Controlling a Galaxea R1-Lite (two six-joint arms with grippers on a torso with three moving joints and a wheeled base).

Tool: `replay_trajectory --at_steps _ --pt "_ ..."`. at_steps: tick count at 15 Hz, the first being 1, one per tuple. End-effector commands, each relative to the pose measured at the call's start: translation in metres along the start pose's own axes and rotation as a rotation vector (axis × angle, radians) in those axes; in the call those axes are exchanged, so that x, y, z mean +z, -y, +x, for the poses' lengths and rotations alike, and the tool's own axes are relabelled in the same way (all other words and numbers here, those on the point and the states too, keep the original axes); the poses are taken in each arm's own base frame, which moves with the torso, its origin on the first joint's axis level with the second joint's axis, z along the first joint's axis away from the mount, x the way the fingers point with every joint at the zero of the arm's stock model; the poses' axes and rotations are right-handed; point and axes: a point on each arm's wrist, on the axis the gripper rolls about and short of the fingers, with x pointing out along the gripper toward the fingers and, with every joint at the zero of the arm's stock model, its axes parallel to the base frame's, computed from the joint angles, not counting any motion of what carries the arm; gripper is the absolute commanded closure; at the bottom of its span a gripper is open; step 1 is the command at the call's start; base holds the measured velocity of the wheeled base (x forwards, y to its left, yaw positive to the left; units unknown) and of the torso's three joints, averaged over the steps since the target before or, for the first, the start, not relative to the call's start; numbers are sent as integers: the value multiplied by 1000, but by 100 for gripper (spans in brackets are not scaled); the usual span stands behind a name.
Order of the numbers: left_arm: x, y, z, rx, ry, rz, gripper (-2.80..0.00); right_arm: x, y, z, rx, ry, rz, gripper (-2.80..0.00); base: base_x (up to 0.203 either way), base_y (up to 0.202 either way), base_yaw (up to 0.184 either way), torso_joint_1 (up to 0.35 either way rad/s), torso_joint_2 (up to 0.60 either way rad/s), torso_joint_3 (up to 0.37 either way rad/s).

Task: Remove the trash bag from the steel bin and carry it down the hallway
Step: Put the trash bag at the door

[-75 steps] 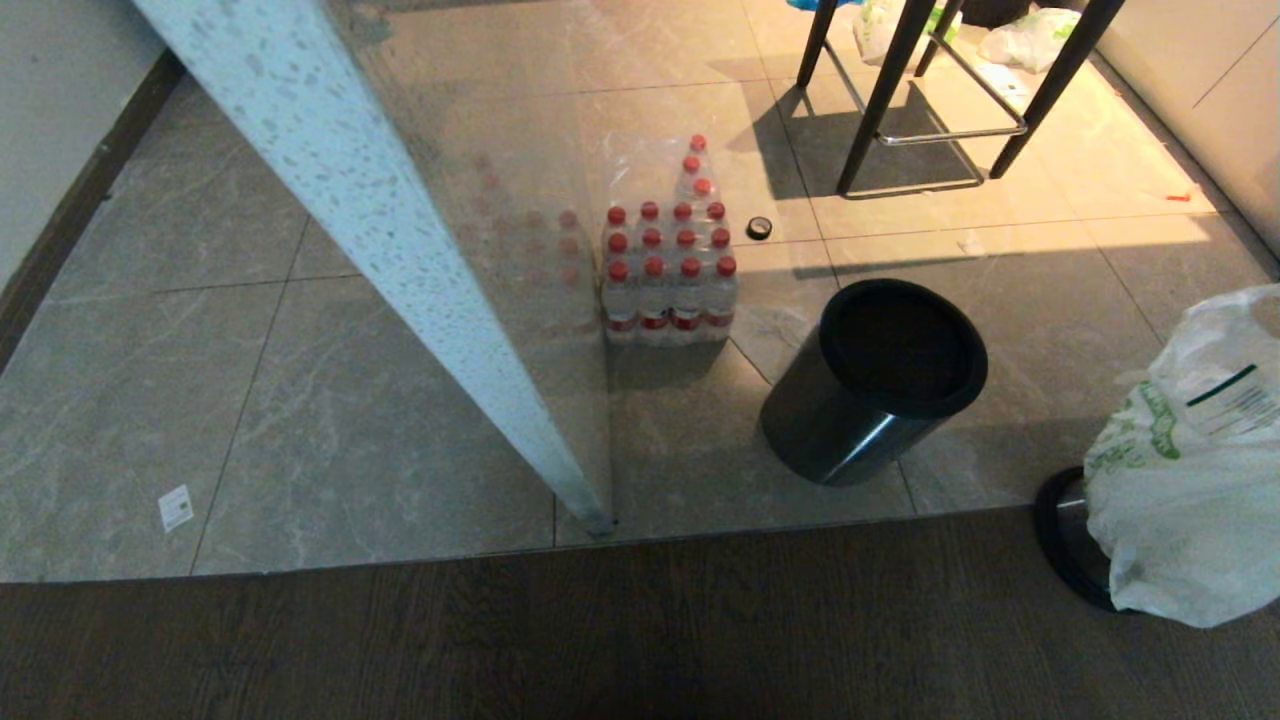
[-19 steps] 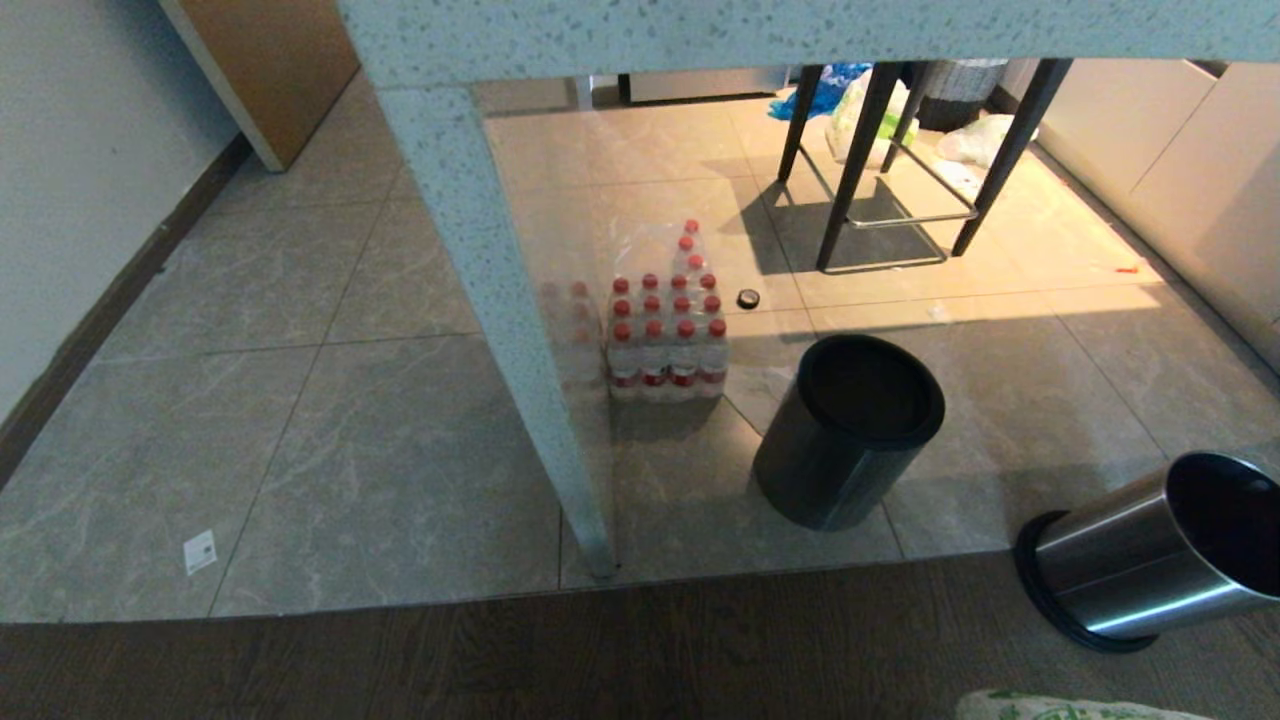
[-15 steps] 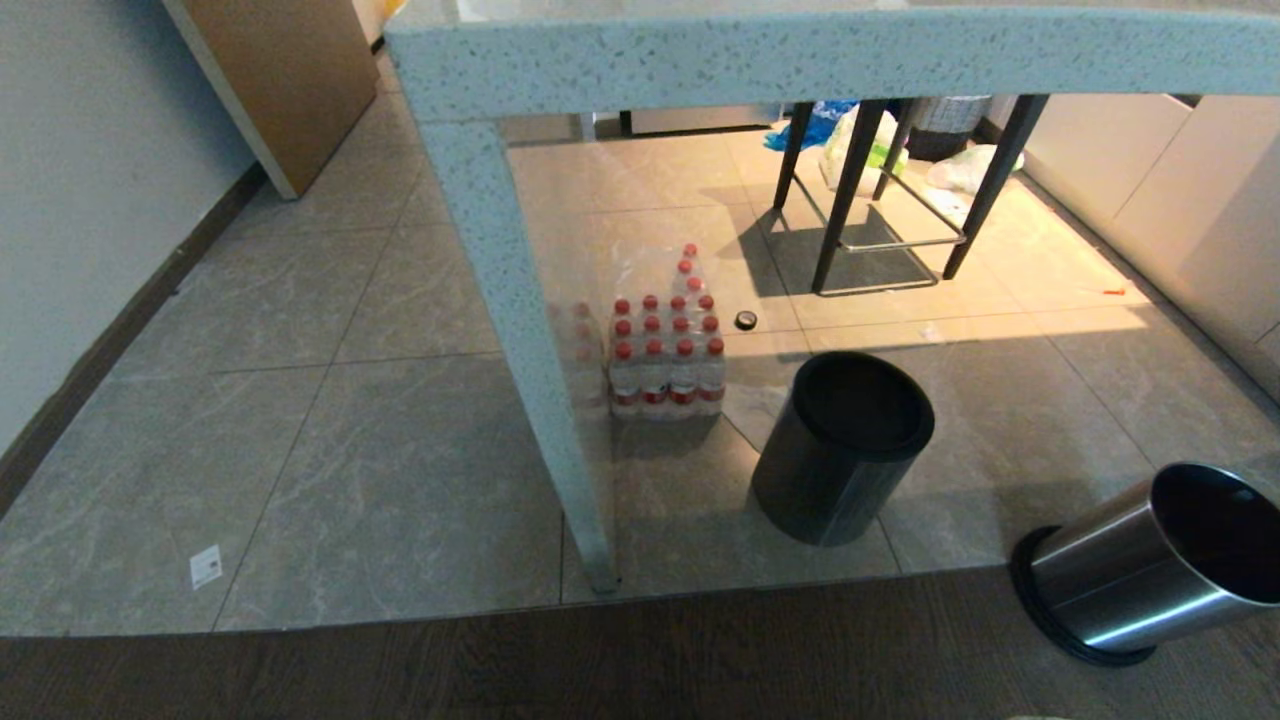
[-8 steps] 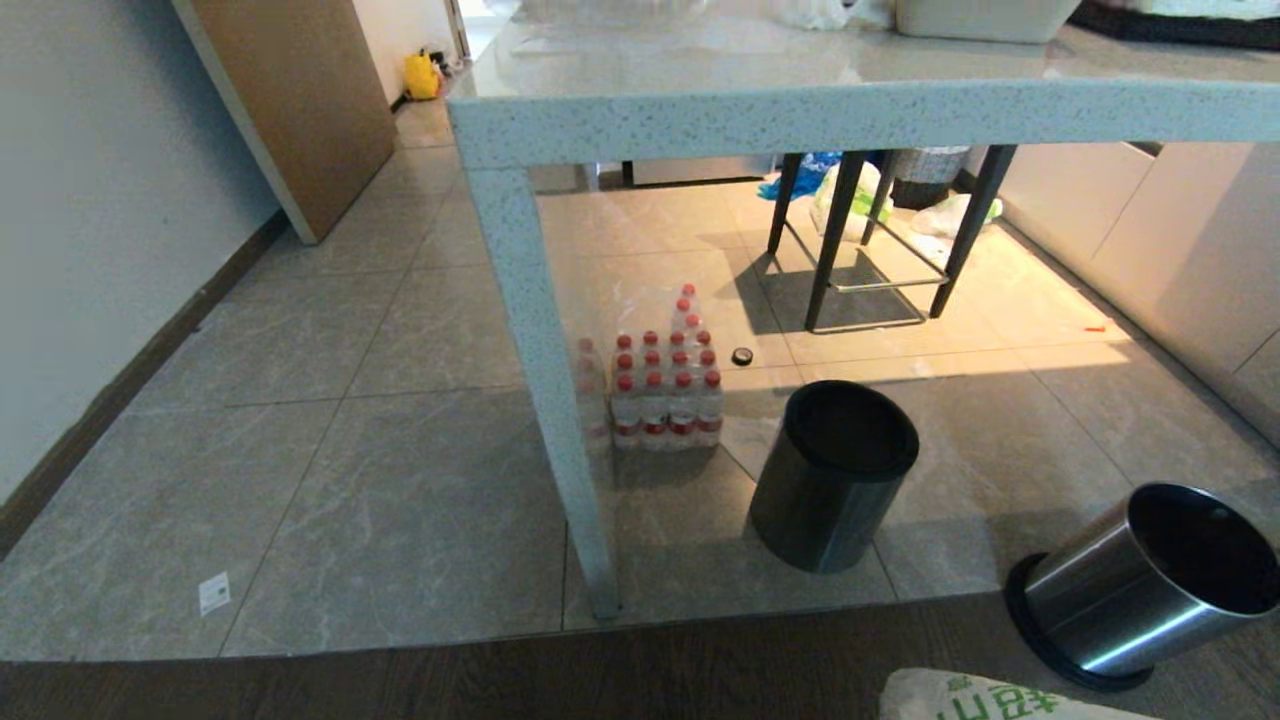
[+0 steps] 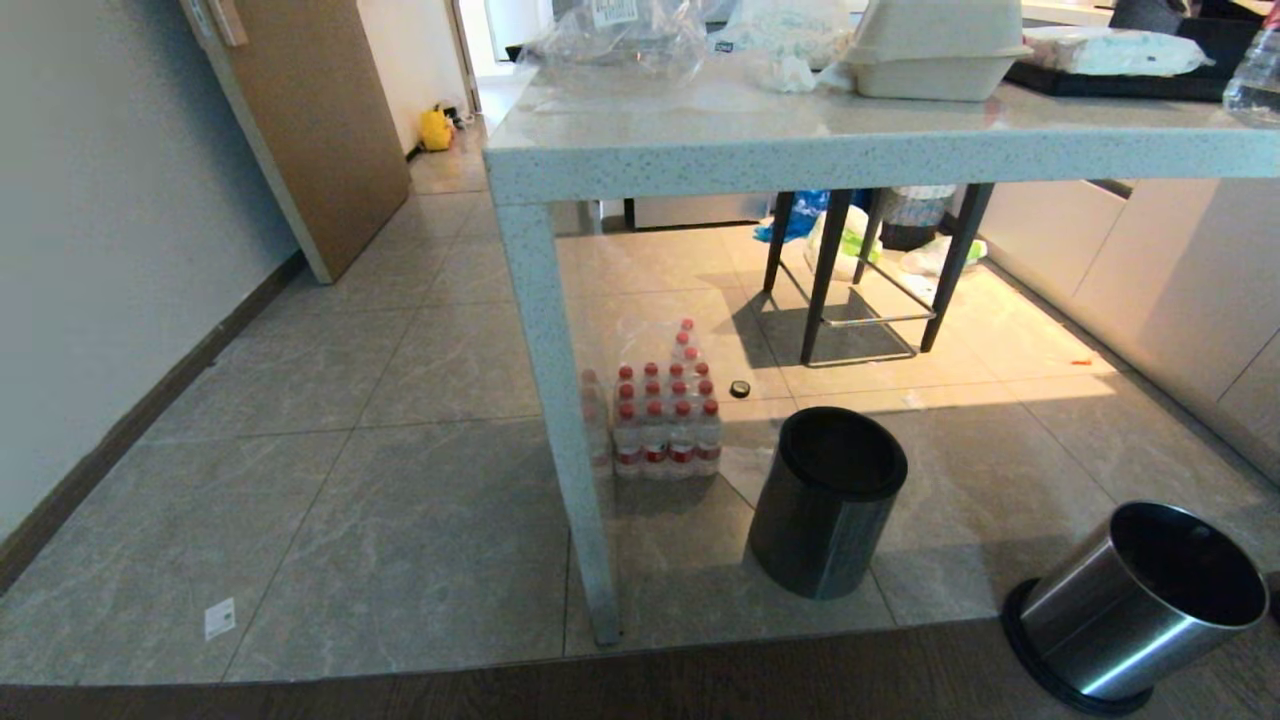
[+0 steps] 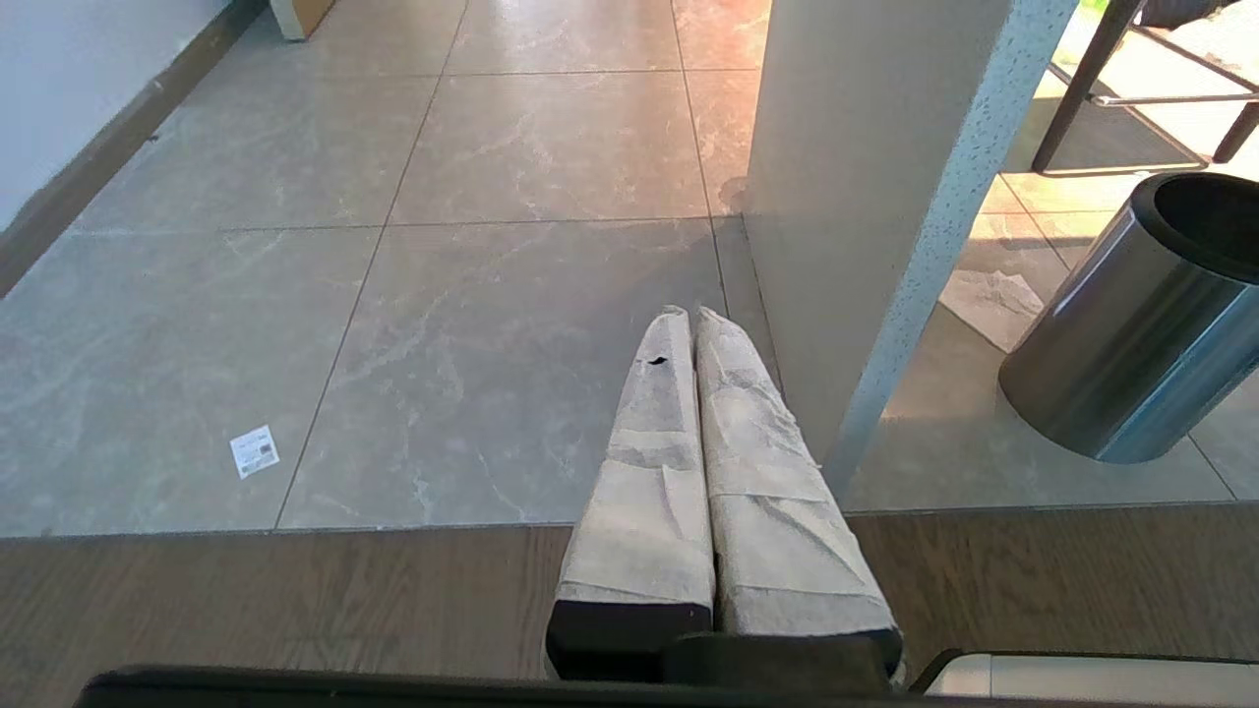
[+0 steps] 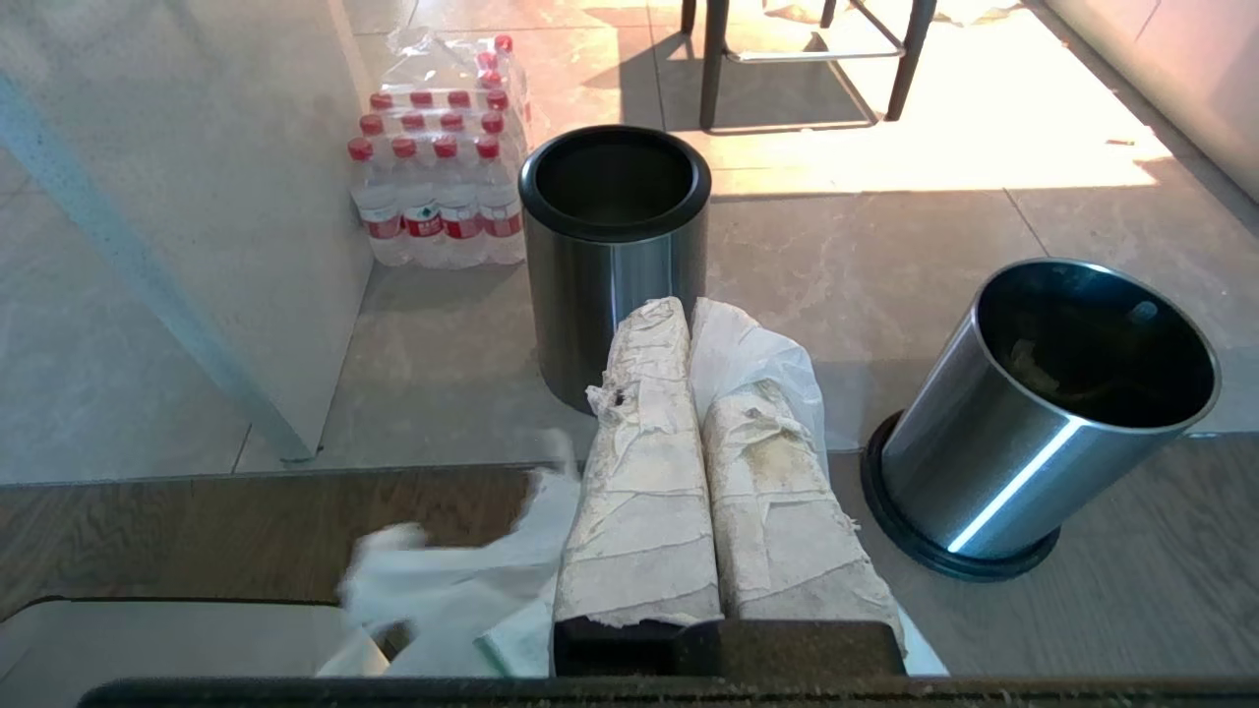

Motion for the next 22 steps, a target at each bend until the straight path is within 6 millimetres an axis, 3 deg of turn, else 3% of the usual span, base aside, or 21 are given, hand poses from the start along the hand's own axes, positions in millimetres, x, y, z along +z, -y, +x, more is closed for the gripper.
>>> replay_trajectory --at_steps 1,10,22 --pt "0 0 0 0 0 2 0 0 0 0 1 -2 -1 0 0 0 0 -1 2 40" --pt "0 0 0 2 -1 -4 0 0 0 0 -1 -2 -1 0 0 8 -1 0 1 0" --pt "0 0 0 2 -2 -7 0 0 0 0 1 -2 0 0 0 184 -1 1 2 4"
